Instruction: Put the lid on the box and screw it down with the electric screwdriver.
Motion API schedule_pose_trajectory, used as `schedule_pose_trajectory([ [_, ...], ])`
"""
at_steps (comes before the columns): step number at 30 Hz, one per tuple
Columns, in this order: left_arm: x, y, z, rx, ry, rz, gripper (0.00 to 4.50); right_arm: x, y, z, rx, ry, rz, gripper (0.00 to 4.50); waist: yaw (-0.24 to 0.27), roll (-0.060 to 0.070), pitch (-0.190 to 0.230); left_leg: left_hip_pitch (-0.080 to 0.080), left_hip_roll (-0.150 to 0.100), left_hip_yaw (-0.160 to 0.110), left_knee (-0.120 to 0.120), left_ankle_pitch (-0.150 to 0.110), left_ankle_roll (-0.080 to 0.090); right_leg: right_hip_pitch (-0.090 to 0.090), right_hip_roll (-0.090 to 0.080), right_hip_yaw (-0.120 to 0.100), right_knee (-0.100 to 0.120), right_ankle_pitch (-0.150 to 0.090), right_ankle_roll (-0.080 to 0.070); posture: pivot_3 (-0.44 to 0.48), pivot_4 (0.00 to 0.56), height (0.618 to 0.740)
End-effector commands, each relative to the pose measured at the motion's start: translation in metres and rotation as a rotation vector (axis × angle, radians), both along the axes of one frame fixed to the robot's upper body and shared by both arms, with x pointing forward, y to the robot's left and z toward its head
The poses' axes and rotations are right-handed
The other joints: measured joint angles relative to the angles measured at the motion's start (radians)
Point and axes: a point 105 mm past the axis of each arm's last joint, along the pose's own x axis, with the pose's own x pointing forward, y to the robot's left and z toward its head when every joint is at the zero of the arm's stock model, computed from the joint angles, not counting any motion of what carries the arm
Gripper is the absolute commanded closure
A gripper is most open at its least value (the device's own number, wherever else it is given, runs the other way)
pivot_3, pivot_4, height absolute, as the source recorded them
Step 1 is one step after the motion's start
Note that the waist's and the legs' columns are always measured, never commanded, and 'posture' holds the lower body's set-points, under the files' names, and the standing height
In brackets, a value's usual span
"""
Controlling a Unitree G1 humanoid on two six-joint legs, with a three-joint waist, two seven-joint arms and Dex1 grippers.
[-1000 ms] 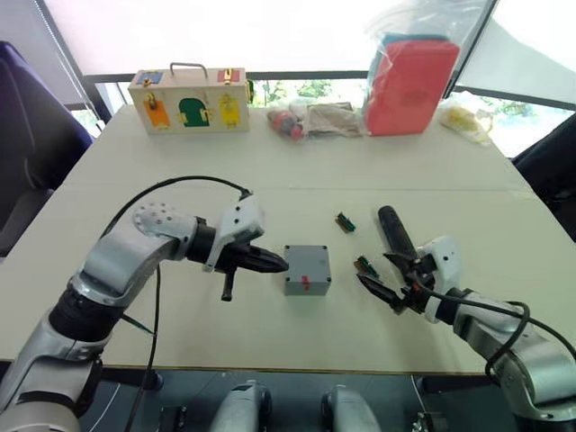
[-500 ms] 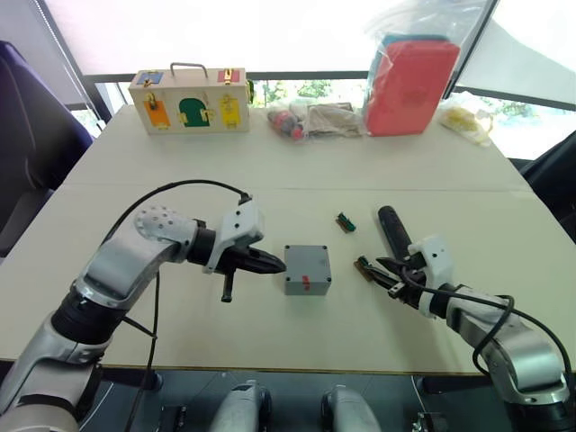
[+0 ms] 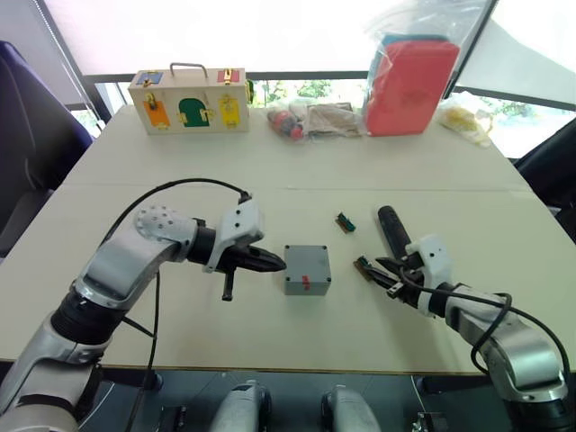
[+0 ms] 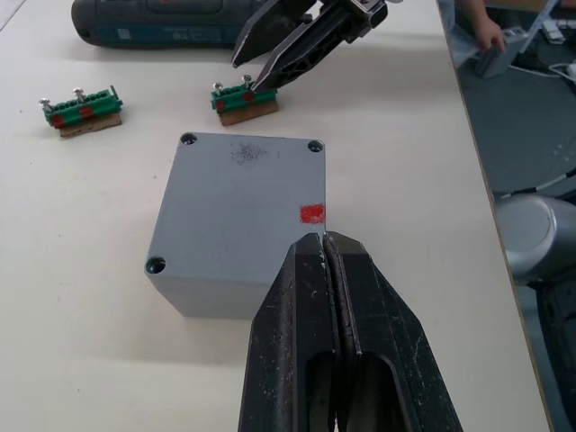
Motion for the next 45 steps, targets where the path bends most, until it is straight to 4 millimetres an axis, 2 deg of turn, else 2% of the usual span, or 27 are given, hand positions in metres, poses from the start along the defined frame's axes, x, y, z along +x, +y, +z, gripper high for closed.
schedule_pose_trajectory([
  [1, 0.0, 0.001, 0.009, -0.013, -0.045, 0.003, 4.5, 0.003, 0.001, 0.005, -0.01, -0.033, 0.001, 3.56, 0.0, 0.0, 0.0, 0.0, 0.0, 0.0, 0.0, 0.0, 0.0, 0.0, 0.0, 0.0, 0.0, 0.0, 0.0, 0.0, 0.15, 0.74],
  [3, 0.0, 0.001, 0.009, -0.014, -0.046, 0.005, 4.5, 0.004, 0.001, 0.005, -0.014, -0.032, 0.004, 4.42, 0.0, 0.0, 0.0, 0.0, 0.0, 0.0, 0.0, 0.0, 0.0, 0.0, 0.0, 0.0, 0.0, 0.0, 0.0, 0.0, 0.15, 0.74],
  [4, 0.0, 0.001, 0.008, -0.014, -0.047, 0.007, 4.5, 0.004, 0.001, 0.004, -0.016, -0.031, 0.005, 4.46, 0.0, 0.0, 0.0, 0.0, 0.0, 0.0, 0.0, 0.0, 0.0, 0.0, 0.0, 0.0, 0.0, 0.0, 0.0, 0.0, 0.15, 0.74],
  [10, 0.002, 0.002, 0.009, -0.015, -0.051, 0.019, 4.5, 0.003, 0.001, 0.006, -0.019, -0.038, 0.011, 4.46, 0.0, 0.0, 0.0, 0.0, 0.0, 0.0, 0.0, 0.0, 0.0, 0.0, 0.0, 0.0, 0.0, 0.0, 0.0, 0.0, 0.15, 0.74],
  [17, 0.005, 0.004, 0.009, -0.023, -0.051, 0.033, 4.5, 0.005, 0.002, 0.027, 0.033, -0.114, 0.015, 4.46, 0.0, 0.0, 0.0, 0.0, 0.0, 0.0, 0.0, 0.0, 0.0, 0.0, 0.0, 0.0, 0.0, 0.0, 0.0, 0.0, 0.15, 0.74],
  [26, 0.015, 0.01, 0.011, -0.058, -0.033, 0.087, 4.5, -0.001, 0.006, 0.04, 0.065, -0.146, 0.03, 4.46, 0.001, 0.0, 0.0, 0.0, 0.0, 0.0, 0.0, 0.0, 0.0, 0.0, 0.001, 0.0, 0.0, 0.0, 0.0, 0.0, 0.15, 0.74],
  [29, 0.02, 0.021, 0.007, -0.074, 0.001, 0.148, 4.5, -0.002, 0.027, 0.056, 0.123, -0.186, 0.113, 4.46, -0.001, 0.0, 0.0, 0.0, 0.0, 0.0, 0.0, 0.0, 0.0, 0.0, 0.001, 0.0, 0.0, 0.0, 0.0, 0.0, 0.15, 0.74],
  [33, 0.017, 0.031, 0.004, -0.113, 0.06, 0.199, 4.5, 0.003, 0.048, 0.059, 0.147, -0.186, 0.181, 4.46, -0.007, 0.0, 0.0, 0.001, 0.001, 0.0, 0.0, 0.0, 0.0, 0.0, 0.001, 0.0, 0.001, 0.0, 0.0, 0.0, 0.15, 0.74],
  [45, 0.011, 0.038, -0.004, -0.149, 0.1, 0.297, 4.5, 0.019, 0.07, 0.053, 0.148, -0.171, 0.258, 4.46, -0.002, 0.0, 0.0, 0.001, 0.0, 0.0, 0.001, 0.0, 0.0, 0.0, 0.0, 0.0, 0.001, 0.0, 0.0, 0.0, 0.15, 0.74],
])
